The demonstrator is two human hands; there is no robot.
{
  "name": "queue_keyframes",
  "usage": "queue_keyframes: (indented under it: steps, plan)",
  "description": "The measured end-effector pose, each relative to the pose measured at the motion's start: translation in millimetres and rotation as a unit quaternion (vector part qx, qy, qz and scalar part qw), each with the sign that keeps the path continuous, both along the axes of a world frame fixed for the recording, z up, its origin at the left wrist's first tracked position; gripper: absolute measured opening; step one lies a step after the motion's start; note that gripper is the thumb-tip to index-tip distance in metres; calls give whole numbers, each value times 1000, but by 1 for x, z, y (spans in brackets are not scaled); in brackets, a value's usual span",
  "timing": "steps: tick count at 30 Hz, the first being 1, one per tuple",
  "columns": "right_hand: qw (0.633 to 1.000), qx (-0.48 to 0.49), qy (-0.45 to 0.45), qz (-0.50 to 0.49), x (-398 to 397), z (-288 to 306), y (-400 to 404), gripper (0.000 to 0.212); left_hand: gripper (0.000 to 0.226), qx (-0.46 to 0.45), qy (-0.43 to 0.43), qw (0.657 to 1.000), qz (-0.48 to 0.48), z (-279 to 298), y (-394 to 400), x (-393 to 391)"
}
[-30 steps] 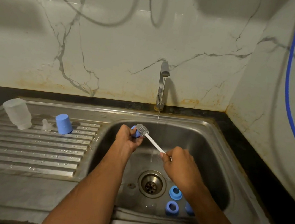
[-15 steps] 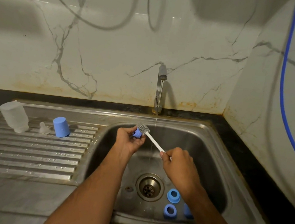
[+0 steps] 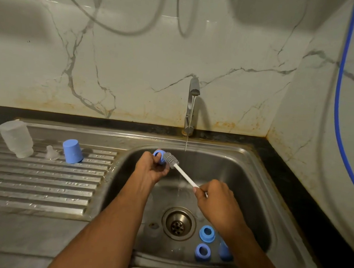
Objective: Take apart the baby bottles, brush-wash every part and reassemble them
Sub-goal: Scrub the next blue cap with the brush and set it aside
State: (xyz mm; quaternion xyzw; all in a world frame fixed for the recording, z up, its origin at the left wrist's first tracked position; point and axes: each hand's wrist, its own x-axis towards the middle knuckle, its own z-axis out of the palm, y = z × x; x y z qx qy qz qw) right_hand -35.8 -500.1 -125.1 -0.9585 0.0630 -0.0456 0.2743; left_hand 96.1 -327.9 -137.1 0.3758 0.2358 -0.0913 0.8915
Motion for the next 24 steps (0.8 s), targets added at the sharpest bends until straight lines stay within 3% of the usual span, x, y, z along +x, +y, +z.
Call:
queue_keyframes:
  steps: [6, 11, 17, 24]
  plan:
    - [998, 10, -54, -23, 12, 6, 10, 33, 24, 8, -6, 1000, -13, 4, -13, -8]
    - [1000, 16, -19, 1, 6, 0, 3, 34, 35, 58, -12, 998, 14, 3, -1, 5]
    - [999, 16, -36, -37, 12, 0, 1, 31, 29, 109, -39, 992, -44, -1, -21, -5]
    - [1000, 21, -13, -11, 7, 4, -7, 33, 26, 134, -53, 989, -5, 6, -11, 12]
